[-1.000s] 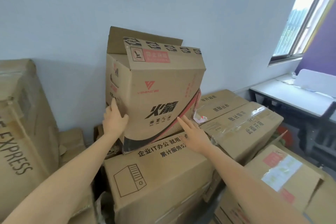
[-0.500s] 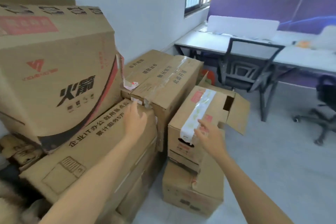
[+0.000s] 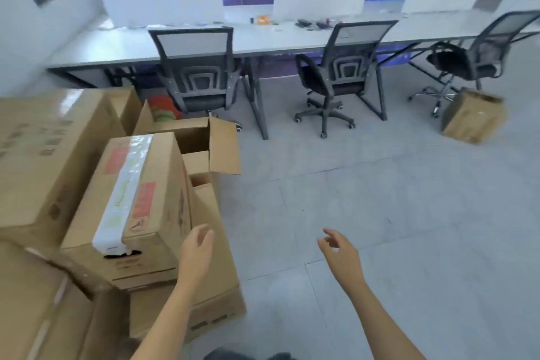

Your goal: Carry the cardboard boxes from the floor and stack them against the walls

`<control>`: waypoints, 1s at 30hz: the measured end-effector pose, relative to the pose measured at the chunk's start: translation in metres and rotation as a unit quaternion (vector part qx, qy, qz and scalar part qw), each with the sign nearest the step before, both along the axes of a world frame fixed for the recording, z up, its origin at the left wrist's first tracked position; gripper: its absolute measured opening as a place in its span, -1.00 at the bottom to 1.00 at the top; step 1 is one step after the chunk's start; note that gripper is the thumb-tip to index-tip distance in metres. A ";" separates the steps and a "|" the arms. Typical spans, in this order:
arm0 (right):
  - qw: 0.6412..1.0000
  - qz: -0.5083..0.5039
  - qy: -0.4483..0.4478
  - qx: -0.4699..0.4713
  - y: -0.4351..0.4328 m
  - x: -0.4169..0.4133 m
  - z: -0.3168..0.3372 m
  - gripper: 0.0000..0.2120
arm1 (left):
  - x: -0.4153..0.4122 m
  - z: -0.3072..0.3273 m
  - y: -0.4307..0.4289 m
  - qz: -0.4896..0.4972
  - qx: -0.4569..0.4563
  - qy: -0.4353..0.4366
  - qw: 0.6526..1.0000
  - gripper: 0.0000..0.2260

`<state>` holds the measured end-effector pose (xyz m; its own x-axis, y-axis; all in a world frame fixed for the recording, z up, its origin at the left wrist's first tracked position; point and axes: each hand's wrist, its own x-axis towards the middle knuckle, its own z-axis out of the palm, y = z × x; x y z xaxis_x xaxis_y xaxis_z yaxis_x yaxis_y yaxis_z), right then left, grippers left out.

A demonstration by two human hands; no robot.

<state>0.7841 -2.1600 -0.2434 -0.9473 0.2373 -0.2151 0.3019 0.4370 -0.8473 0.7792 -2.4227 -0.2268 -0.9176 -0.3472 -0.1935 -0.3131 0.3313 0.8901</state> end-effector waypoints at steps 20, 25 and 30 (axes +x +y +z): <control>0.903 -0.420 -0.087 0.025 0.266 0.055 -0.028 -0.74 | -0.150 -0.033 0.373 -0.437 0.049 -0.088 0.894 -0.87; 0.882 -0.465 -0.077 0.028 0.348 0.027 -0.012 -0.90 | -0.203 -0.011 0.480 -0.462 0.066 -0.068 0.882 -0.82; 0.860 -0.504 -0.079 -0.003 0.406 0.005 -0.018 -0.81 | -0.227 -0.015 0.564 -0.505 0.043 -0.086 0.858 -0.87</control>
